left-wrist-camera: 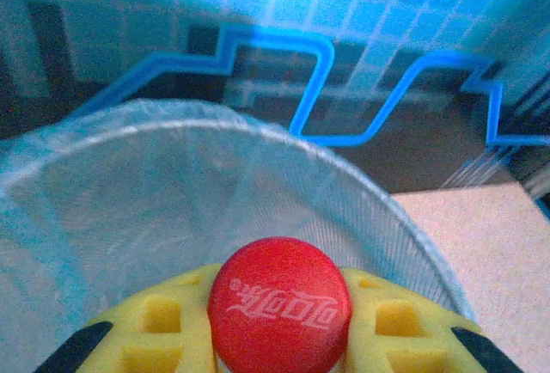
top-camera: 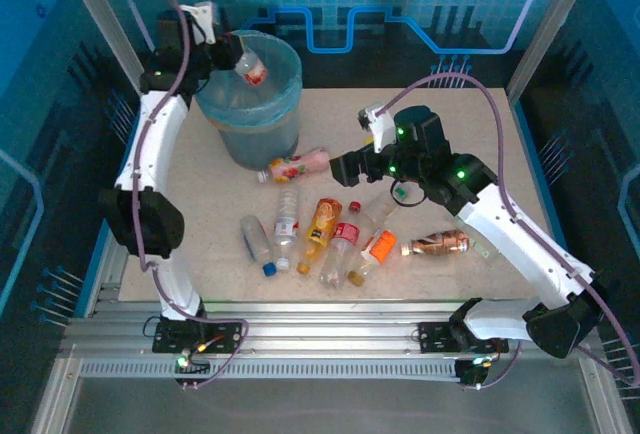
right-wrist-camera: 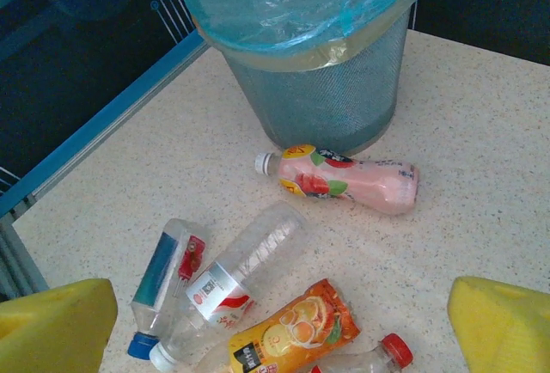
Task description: Put the plastic bottles in the bin
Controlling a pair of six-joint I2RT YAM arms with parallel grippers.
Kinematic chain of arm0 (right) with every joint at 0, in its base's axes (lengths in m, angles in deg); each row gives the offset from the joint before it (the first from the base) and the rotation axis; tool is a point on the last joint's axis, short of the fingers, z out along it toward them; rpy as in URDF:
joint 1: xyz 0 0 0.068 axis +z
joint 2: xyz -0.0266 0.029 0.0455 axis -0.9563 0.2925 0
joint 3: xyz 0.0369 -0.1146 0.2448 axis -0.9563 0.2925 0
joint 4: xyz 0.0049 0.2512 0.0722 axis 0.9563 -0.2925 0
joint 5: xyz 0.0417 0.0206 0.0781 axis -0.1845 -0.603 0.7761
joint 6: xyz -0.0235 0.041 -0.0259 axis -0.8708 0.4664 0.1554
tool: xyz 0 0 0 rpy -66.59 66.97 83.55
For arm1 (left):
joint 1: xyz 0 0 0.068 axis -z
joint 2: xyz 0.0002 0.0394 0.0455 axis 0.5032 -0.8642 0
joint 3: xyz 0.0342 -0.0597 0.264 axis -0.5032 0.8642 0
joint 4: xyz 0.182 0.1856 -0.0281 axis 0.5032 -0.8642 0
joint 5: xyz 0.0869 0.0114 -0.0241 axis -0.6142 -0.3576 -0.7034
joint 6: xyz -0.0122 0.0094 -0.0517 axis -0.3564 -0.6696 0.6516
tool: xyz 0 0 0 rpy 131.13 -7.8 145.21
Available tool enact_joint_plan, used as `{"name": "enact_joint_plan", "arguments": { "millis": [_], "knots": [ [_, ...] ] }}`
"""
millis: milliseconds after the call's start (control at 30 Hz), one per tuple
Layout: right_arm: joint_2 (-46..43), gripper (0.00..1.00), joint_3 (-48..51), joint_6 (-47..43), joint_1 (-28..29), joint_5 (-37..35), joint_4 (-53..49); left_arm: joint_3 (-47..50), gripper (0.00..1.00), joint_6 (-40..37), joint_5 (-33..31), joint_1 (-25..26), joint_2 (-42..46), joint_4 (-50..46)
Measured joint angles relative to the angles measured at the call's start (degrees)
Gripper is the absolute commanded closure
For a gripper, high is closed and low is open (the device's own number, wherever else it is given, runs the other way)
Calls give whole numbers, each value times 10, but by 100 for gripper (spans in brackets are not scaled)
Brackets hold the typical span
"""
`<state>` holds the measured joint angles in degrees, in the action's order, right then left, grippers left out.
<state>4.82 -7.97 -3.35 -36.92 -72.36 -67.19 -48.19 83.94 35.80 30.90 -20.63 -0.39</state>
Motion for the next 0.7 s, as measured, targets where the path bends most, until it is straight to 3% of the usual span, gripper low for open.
{"name": "enact_joint_plan", "arguments": {
  "millis": [300,367,467,500,567,700],
  "knots": [
    [0,0,7,7,4,-5,-1,0,98,-59,-3,4,-74,-41],
    [0,0,9,10,5,-7,-3,0,84,-60,-3,4,-86,-49],
    [0,0,10,13,7,-9,-5,0,34,-59,-3,4,-95,-56],
    [0,0,10,14,7,-10,-6,0,23,-57,-3,4,-96,-58],
    [0,0,10,15,7,-13,-7,-1,16,-56,-2,4,-96,-59],
    [3,0,10,19,9,-20,-14,-11,14,-53,-3,4,-95,-60]
  ]
}}
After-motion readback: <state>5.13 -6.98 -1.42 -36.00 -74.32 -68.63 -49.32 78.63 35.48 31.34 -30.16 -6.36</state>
